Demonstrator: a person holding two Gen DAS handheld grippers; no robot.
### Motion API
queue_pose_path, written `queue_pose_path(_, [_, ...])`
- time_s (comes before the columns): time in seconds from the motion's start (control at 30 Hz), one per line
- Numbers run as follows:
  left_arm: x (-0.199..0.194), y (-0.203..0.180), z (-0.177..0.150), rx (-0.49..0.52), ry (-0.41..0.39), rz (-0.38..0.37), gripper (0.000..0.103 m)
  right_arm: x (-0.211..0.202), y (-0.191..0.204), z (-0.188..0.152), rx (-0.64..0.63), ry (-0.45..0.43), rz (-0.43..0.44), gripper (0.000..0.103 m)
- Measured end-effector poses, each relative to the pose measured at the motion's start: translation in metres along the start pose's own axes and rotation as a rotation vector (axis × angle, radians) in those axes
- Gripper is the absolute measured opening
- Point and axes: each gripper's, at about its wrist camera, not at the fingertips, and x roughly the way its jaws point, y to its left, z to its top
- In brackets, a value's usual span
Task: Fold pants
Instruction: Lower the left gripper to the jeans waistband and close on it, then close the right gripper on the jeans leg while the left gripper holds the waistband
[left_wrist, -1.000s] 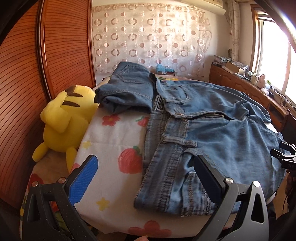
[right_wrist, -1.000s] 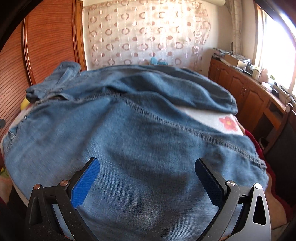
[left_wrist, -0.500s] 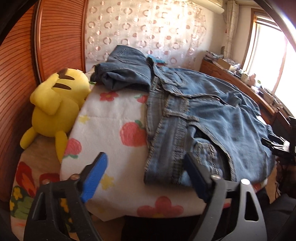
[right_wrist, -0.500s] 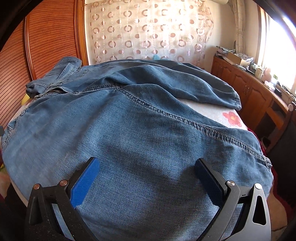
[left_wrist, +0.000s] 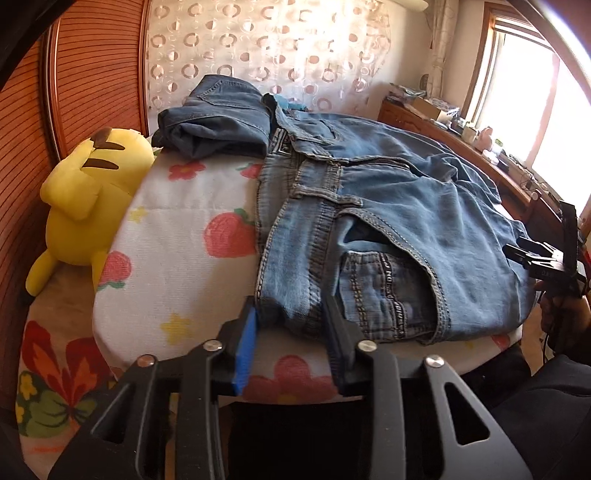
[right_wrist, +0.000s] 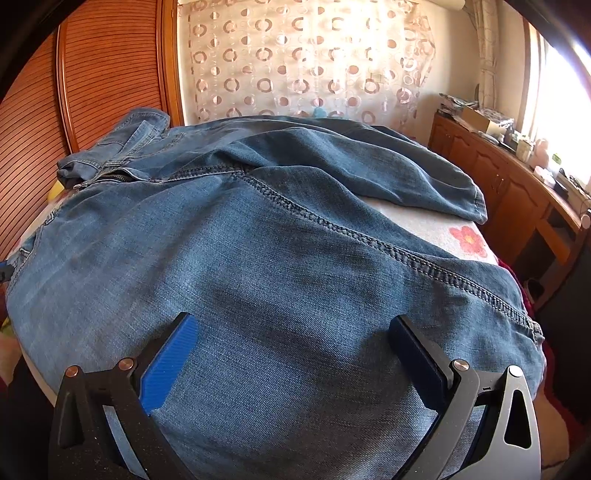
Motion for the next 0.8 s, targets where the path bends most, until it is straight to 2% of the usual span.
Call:
queue_pose_path(0.07, [-0.005,-0.006,0.002,0.021,-0.016,-0.013,0.018,0.008,0.002,0.009,-0.006,0.003,0.002,0.103])
queue_pose_path(0.17, [-0.017,-0.014,0.01,0.057,-0.054,0.002,0.016,0.011,0.002,0.014,-0.017,0.021,0.011,0.103])
queue_pose_path(0.43, [-0.041,-0.036,0.055,0.117,-0.154,-0.042,0.014,0.012,0.0,0.019,-0.025,0.054,0.027,0.102])
queue_pose_path(0.57, [-0.042,-0.055,0.079,0.175,-0.195,-0.052,0.012,0.004,-0.004,0.02,-0.028,0.05,0.046,0.094])
queue_pose_path(0.8, [-0.034,-0.083,0.13,0.243,-0.254,-0.069,0.011,-0.024,-0.016,0.03,0.02,-0.017,0.075,0.084])
